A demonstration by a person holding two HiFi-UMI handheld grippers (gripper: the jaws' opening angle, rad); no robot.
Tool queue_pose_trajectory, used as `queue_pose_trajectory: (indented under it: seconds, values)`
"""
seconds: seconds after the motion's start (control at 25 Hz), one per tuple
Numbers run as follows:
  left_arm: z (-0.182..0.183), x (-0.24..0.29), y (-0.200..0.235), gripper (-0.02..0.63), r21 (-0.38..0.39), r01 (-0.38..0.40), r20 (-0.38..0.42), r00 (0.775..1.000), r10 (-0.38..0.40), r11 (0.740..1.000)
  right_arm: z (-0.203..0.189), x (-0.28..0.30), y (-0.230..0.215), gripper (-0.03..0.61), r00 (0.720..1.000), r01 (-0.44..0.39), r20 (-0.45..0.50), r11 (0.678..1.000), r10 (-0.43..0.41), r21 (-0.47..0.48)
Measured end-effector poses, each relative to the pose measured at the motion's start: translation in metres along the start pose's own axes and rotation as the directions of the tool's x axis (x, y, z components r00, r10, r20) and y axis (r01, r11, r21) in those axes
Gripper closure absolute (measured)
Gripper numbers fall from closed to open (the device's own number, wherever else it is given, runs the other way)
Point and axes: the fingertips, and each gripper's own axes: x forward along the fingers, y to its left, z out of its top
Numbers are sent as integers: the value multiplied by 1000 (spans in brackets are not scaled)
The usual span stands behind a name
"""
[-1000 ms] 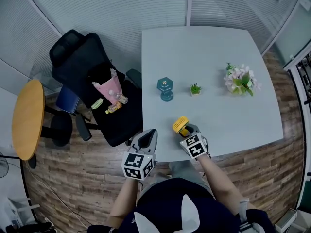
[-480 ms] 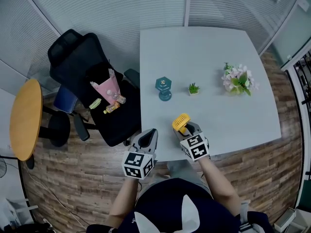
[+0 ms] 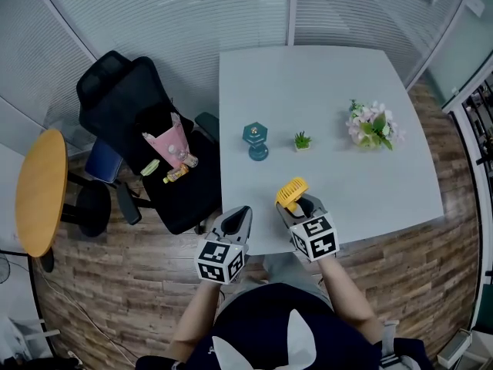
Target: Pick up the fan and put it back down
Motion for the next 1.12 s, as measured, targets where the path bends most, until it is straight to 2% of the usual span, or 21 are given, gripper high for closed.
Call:
queue_pose_trajectory:
  seconds: [0.32,0.64,1.12]
  values:
    - [-2,4,-19,592,-10,46,-1,999,-46,999,15,-41,-13,400,996,56,72,998,-57,21]
    - [-2,10,-38,592,-5,86,3,996,-86,996,14,-62,-22,400,992,95,82,995,-97,34]
    - [4,20,-43,592,7,93,2,996,-93,996,13,-70,-36,402,990,111,86,993,-114,33]
